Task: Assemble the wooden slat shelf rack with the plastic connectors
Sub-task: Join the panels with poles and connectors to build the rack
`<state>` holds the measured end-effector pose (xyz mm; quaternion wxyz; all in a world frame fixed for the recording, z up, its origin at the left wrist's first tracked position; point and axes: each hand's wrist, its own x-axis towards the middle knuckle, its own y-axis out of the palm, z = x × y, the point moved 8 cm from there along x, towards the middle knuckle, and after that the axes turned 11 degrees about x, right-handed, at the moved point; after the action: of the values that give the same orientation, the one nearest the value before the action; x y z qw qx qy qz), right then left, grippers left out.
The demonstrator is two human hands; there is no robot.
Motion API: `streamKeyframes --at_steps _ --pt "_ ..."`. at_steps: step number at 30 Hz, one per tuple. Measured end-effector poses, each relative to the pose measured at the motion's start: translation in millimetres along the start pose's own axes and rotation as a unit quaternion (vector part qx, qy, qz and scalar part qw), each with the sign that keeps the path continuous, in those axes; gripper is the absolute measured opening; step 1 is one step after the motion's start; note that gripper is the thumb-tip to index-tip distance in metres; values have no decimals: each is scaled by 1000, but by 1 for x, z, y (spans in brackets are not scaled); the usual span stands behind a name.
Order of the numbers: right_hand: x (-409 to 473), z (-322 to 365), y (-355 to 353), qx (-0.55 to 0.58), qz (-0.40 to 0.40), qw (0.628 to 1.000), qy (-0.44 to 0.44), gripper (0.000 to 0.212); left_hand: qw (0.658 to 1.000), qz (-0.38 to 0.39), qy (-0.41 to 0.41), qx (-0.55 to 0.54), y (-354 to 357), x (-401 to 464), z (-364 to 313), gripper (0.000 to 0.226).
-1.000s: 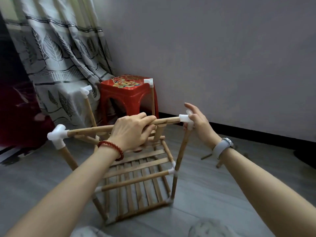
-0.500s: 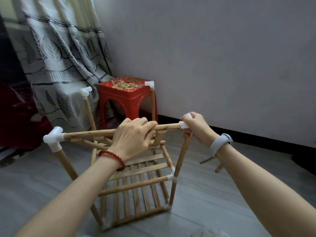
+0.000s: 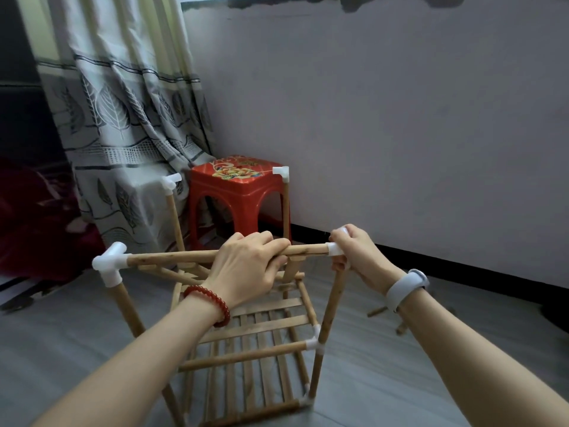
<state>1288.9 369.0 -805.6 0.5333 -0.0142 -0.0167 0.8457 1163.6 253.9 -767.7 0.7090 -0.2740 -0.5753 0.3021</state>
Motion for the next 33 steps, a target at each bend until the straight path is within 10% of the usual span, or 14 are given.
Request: streamKeyframes --at_steps 8,14,17,22,25,29,33 --pt "-2 4 -2 -60 -45 997 -25 15 1000 -8 2 15 0 -1 -5 29" --pt "-5 2 -7 -16 -63 997 -32 13 988 122 -87 -42 6 -8 13 35" --pt "-3 -13 -10 163 -66 984 38 17 980 35 -188 -60 -20 -35 50 44" --pt "7 1 -9 109 -72 991 36 11 931 -113 -345 33 -73 -95 131 32" --pt "8 -7 -2 169 -38 980 102 7 841 -99 -506 -164 -60 -128 177 29" --pt "9 -7 4 200 32 971 126 10 547 -61 -597 -584 -4 -144 189 33" --pt "18 -3 1 146 -10 985 89 20 532 14 -610 -587 9 -139 188 29"
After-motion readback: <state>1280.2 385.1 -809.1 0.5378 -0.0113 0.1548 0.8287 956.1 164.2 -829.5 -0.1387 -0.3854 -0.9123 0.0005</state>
